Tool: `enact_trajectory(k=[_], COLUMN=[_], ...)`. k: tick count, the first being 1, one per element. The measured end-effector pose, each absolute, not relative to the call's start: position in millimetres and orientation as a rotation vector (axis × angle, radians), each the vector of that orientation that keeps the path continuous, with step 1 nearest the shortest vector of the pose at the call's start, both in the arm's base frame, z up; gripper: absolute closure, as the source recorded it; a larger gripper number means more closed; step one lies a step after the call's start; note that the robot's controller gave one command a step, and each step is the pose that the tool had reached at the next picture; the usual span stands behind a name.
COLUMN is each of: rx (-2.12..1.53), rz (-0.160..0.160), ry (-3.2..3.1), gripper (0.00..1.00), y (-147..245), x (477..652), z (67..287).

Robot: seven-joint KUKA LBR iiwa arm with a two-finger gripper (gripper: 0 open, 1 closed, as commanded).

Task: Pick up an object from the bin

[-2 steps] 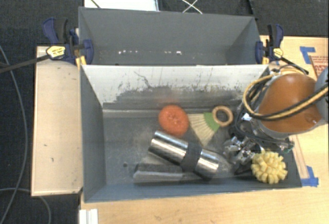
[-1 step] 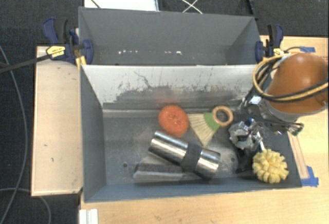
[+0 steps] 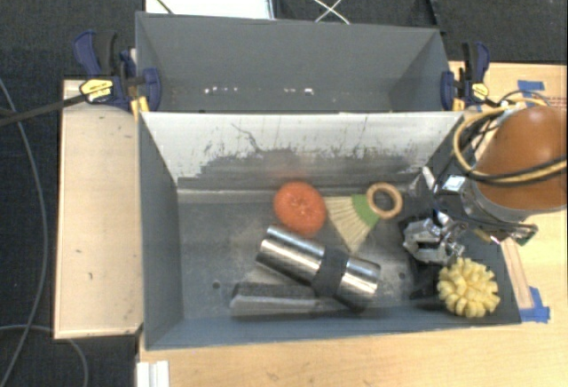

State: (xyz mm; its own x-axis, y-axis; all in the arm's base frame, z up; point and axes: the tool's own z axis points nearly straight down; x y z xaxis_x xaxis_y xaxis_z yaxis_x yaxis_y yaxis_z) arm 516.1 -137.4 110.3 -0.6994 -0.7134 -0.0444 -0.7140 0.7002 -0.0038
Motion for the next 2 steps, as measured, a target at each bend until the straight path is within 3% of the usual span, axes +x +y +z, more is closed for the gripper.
enact_trajectory(k=[1,2], rx=[-1.2,-1.22], rz=[0.017,0.028], ry=[2.866,2.857], gripper=[1.0,1.0], y=[-137.8,-133.8], x=[502.7,503.4], z=[177.3,205.0])
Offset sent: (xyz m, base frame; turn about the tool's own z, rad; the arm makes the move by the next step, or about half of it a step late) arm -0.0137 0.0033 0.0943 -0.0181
